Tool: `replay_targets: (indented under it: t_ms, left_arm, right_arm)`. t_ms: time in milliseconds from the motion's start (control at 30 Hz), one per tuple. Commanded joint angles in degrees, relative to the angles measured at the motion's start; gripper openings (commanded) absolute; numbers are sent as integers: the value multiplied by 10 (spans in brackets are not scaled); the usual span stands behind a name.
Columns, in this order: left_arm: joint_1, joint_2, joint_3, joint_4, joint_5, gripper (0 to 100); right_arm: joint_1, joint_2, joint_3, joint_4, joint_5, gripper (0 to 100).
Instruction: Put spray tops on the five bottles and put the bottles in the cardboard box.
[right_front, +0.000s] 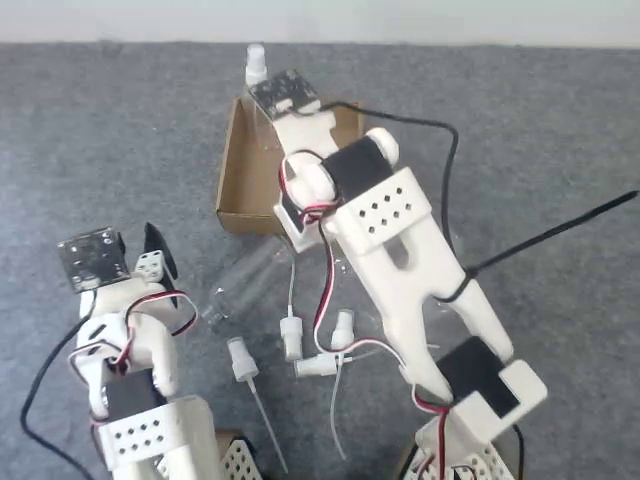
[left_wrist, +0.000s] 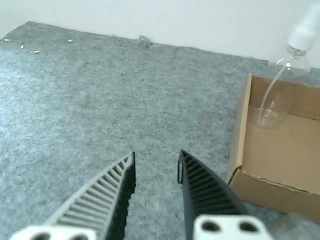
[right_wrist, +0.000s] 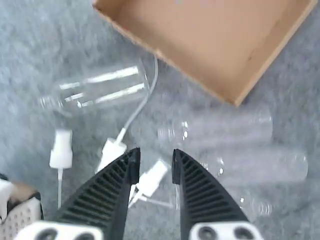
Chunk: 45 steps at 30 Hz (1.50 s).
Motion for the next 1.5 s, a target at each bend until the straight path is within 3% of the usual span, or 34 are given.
replay_targets:
  t_ms: [0,67,167,333,433,1033,1467]
  left_arm:
    - [-4,-10,-7,-22,11,135]
    - [-4,-10,-7,-22,11,135]
    - [-4,-10,-7,-22,11,135]
    - [-4,-10,-7,-22,11,135]
    - [-4,-10,-7,-22,11,135]
    - [0,-10,-7,-22,11,135]
    - [0,-10,-7,-22,11,135]
  right_arm:
    - [7,-58,33,21,0,176]
    - [8,-61,54,21,17,230]
    - [7,-58,96,19,108,276]
    - [7,-58,157,15,296,283]
    - [7,-58,184,1,356,283]
    - [24,-58,398,-231,571,281]
    - [77,27,458,-375,616,281]
